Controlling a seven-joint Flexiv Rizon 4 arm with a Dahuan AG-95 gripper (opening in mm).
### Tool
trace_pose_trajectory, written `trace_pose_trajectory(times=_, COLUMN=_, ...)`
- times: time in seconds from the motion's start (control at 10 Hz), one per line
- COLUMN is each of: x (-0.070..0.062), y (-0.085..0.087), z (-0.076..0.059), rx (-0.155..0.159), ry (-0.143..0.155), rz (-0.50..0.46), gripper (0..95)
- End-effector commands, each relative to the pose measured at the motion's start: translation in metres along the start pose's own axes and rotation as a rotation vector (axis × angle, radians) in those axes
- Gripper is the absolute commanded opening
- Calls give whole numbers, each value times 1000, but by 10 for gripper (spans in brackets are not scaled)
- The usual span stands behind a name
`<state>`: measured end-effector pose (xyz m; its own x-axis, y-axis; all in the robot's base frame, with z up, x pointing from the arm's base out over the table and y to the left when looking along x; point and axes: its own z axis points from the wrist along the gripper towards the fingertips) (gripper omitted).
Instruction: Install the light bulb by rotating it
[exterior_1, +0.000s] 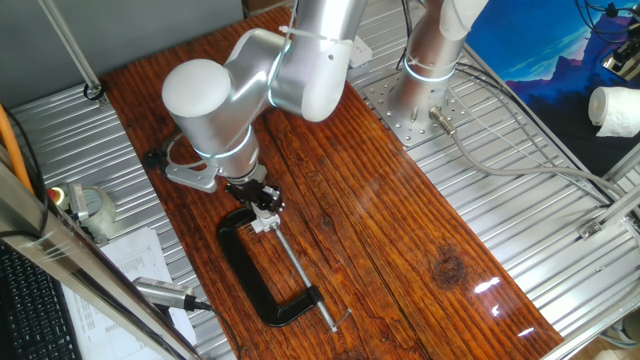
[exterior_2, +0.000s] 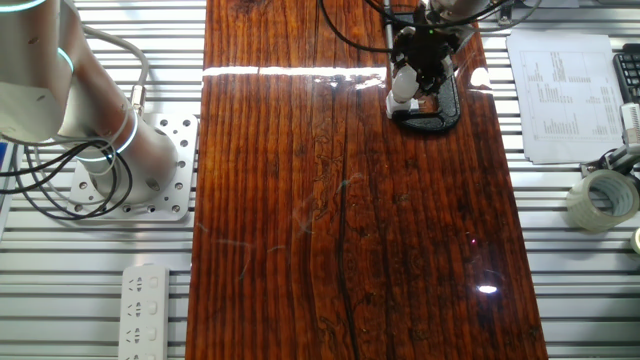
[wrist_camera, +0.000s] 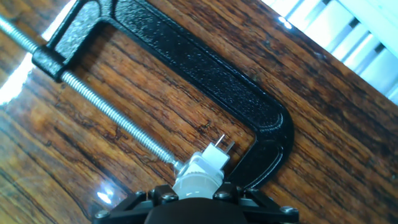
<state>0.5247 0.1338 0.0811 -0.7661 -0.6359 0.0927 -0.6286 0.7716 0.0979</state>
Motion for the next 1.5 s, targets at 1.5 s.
trace_pose_trajectory(times=1.5, x=2, y=-3, z=0, rx=-32, ry=-12, rz=417, gripper=190)
